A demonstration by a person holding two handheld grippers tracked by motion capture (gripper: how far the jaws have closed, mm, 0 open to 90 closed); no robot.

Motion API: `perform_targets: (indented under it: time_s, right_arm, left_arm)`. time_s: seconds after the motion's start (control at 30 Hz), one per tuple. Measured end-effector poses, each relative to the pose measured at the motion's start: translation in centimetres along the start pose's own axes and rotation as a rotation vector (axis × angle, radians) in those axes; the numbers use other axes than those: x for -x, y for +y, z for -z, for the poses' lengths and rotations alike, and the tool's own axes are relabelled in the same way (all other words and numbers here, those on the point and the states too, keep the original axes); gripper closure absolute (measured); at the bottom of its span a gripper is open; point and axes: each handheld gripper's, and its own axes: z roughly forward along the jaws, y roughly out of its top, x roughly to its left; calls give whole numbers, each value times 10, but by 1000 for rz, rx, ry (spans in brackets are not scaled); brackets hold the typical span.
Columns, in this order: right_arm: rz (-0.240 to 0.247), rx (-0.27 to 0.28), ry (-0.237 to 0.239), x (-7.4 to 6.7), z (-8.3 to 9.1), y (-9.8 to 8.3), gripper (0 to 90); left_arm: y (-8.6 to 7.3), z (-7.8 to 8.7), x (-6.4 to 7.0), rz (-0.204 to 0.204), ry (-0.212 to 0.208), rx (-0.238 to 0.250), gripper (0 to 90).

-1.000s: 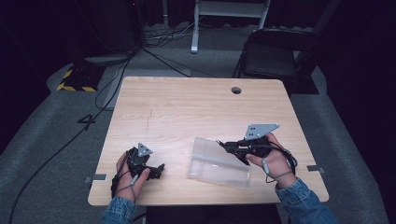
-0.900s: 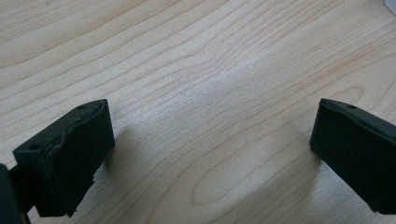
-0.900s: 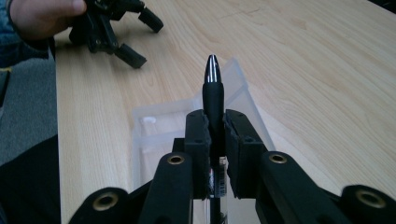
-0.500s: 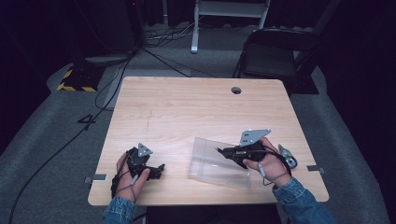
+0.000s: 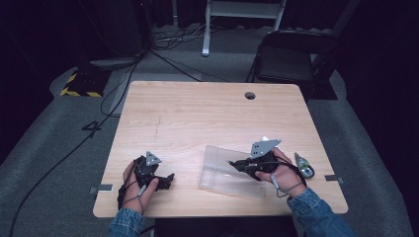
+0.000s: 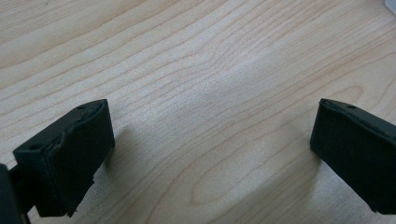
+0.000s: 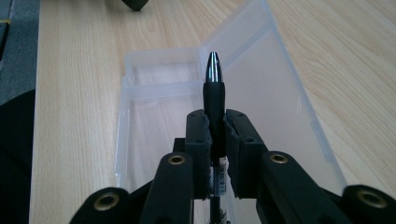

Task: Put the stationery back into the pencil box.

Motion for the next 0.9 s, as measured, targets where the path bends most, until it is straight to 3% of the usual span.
perform_targets:
  time_s: [0.9]
  right_arm:
    - [11,-67,3,-4,-18,-4,801]
  left_arm:
    - [0,0,0,0,2,0,5]
